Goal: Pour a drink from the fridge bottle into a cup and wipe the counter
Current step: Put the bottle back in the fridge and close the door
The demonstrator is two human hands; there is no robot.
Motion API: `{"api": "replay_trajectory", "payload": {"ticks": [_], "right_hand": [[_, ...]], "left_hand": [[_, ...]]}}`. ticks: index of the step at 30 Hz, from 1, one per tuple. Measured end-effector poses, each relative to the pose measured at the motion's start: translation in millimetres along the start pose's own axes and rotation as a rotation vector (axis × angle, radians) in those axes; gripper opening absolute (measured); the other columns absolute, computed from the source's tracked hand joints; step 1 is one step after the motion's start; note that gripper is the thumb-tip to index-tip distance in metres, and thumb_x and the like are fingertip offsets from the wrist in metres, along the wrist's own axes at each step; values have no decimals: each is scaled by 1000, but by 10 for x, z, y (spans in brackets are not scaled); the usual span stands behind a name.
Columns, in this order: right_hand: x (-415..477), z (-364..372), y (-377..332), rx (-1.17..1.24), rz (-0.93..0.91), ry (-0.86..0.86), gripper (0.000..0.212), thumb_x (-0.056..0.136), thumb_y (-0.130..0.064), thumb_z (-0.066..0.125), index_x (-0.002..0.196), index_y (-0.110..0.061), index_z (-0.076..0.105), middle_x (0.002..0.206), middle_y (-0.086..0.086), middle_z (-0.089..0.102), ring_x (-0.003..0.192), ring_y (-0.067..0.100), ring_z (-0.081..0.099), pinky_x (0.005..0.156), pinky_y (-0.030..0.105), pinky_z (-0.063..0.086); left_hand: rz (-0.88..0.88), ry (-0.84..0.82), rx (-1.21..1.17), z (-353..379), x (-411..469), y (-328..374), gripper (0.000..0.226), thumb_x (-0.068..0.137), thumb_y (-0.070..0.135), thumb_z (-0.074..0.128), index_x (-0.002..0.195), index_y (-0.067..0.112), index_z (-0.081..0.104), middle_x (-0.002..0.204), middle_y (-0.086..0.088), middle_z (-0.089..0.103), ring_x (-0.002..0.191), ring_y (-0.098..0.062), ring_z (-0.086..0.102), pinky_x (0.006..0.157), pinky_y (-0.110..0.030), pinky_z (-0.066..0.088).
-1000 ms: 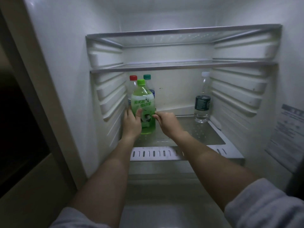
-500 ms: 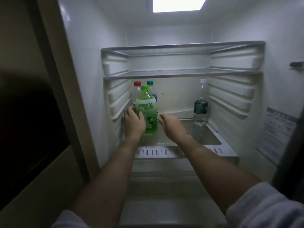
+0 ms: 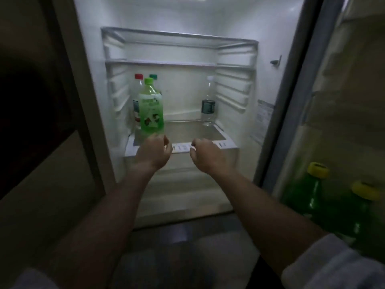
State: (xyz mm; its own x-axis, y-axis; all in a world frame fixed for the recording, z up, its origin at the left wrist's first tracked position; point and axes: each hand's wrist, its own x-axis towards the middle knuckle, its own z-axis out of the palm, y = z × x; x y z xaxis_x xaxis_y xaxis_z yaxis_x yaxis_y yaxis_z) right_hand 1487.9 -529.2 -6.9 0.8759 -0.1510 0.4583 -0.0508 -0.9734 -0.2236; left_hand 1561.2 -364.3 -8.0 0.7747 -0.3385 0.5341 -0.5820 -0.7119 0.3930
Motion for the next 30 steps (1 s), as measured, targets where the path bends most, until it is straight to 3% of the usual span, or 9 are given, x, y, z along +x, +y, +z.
{"api": "replay_trajectory", "payload": {"ticks": [4,11,18,21,25,30], "right_hand": [[-505,-310,19,-50,-47,-25,23,97,-25,47,104,-9,62,102,12,66,89,30,64,67,31,44],[-1662,-749,-24,-55,-164,-36,27,99,-28,46,108,-9,62,105,13,65,91,32,64,68,32,42],[-2473,-1381,-4,12,-185,-7,22,97,-25,47,100,-10,63,95,10,65,84,27,65,68,33,50],[-2809,-1664,79,20,-205,29,22,96,-24,48,96,-9,65,92,10,65,81,26,65,64,32,49],[-3343,-2009,232,7,-184,34,26,97,-26,47,100,-7,63,98,11,65,88,29,63,68,34,47],[-4093,-2451,414,-43,-83,25,26,97,-27,48,97,-8,65,98,12,65,88,31,64,69,38,52]], "left_hand": [[9,-84,132,-359,-593,313,15,90,29,56,78,21,56,92,-12,67,85,-30,62,67,-32,42],[-80,-159,242,-1069,-1775,634,15,86,32,62,82,19,67,85,-7,70,75,-24,64,70,-37,56],[-55,-201,341,-1449,-2605,1339,14,87,34,63,81,22,64,86,-5,68,78,-26,65,71,-35,54],[8,-226,329,-1489,-2844,1620,15,86,38,61,75,29,56,88,-5,68,76,-24,65,71,-38,57],[84,-232,295,-1495,-3165,1996,17,90,34,61,85,19,67,88,-5,69,80,-23,66,70,-32,53],[111,-249,183,-1389,-3606,2435,18,90,37,57,80,22,64,90,-6,69,84,-26,67,72,-33,53]]}}
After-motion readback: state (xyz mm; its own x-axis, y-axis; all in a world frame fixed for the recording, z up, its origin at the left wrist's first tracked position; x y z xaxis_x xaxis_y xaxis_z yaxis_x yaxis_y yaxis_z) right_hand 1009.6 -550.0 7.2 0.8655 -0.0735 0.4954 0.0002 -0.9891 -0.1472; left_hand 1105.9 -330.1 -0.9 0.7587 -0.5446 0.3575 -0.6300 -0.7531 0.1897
